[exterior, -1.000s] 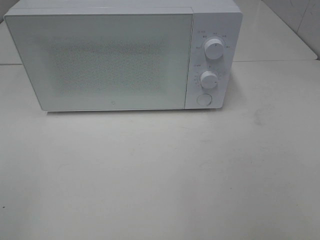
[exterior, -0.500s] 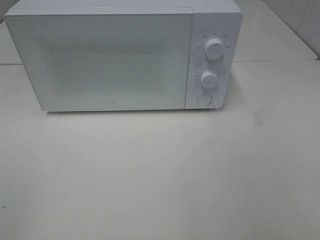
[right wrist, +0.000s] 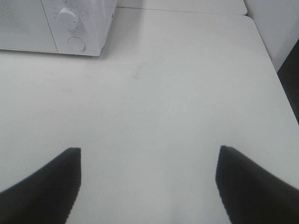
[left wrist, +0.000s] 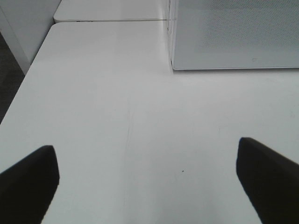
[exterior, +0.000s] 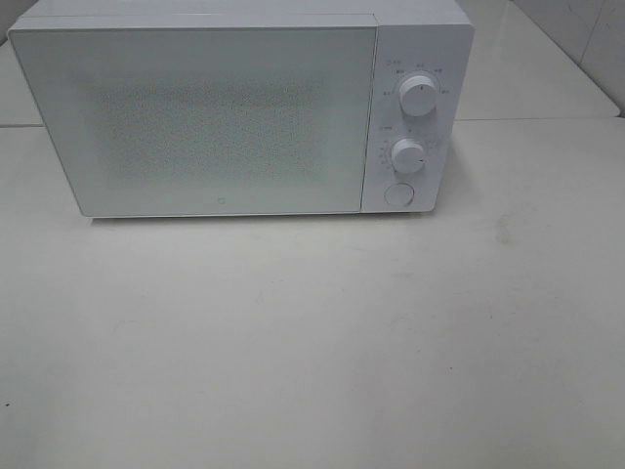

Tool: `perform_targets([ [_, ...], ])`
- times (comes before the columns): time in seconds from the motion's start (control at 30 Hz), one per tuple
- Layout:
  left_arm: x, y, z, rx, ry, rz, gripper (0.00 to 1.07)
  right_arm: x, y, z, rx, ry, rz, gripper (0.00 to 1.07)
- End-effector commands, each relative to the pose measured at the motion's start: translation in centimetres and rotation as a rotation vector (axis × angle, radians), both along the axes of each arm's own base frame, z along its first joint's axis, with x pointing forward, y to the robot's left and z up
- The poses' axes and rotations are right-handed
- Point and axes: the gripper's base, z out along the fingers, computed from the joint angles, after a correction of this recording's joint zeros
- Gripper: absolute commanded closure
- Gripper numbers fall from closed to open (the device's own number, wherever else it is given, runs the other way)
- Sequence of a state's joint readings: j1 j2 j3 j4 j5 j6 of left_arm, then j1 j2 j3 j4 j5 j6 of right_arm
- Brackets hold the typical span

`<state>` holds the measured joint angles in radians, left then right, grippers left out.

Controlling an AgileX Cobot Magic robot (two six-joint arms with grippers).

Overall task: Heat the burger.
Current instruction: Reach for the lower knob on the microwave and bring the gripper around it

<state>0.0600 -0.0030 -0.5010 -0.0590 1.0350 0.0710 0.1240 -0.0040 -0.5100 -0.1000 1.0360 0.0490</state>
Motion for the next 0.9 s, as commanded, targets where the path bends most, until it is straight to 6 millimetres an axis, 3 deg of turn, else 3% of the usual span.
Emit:
perform_targets([
  [0.03, -0.4, 0.0, -0.1, -0.007, -0.029, -0.005, 0.08, -0.3, 0.0, -0.1, 0.001, -0.029, -0.001, 0.31],
  [0.37, -0.4, 0.0, -0.1, -0.007, -0.029, -0.005, 0.08, -0.3, 0.0, 0.0, 0.007, -0.030, 0.001, 0.31],
  [0.5, -0.4, 0.0, -0.1, -0.007, -0.029, -0.005, 0.08, 0.0, 0.1, 1.4, 0.007, -0.032, 0.001, 0.31],
  [0.9, -0.4, 0.0, -0.1, -0.007, -0.029, -0.005, 0.08, 4.7, 0.7, 2.9, -0.001, -0.002, 0.014, 0.31],
])
